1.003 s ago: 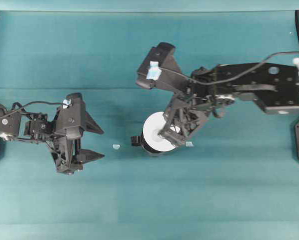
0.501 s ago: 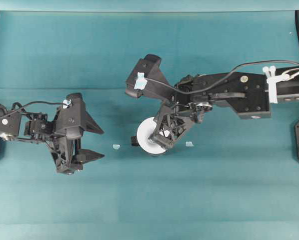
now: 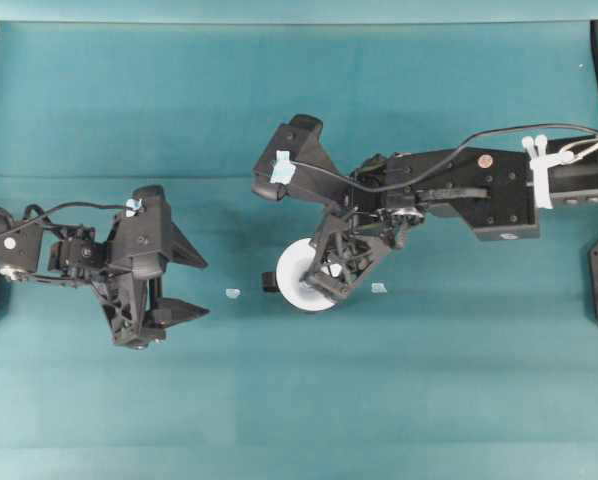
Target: Put the paper cup into the moved cup holder.
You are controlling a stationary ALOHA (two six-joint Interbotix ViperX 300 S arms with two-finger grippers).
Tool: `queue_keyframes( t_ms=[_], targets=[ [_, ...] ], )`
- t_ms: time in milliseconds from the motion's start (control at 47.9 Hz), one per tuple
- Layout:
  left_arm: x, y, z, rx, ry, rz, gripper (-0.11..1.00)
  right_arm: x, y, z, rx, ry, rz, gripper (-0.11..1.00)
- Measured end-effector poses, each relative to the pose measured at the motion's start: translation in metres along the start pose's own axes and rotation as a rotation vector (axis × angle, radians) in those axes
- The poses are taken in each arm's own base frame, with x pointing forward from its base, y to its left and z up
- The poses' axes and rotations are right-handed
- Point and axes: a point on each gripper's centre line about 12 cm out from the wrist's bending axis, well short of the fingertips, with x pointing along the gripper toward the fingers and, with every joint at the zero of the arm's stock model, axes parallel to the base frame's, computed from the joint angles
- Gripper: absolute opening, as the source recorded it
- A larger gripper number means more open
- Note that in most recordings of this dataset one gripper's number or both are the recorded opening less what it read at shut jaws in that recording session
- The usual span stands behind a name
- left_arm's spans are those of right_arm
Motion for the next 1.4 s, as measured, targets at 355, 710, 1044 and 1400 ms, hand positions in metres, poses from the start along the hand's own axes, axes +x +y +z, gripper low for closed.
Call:
queue_keyframes(
  t_ms=[355,710,1044,1400],
  targets=[
    [0.000,0.000,0.000,0.002,0.002,0.000,0.85,0.001,0.001,0.000,0.004,0.001,0.006,0.21],
    [0.000,0.000,0.000,0.002,0.002,0.000,0.85,0.000,0.000,-0.001,0.005,0.008,0.003,0.64],
    [0.000,0.000,0.000,0.001,0.001,0.001,0.85,-0.011,-0.001,-0.003,0.004,-0.016,0.013,0.65],
    [-0.003,0.000,0.002,0.000,-0.011,-0.002,0.85,-0.046,0.001,-0.028,-0.031,-0.134,0.083,0.66]
  ],
)
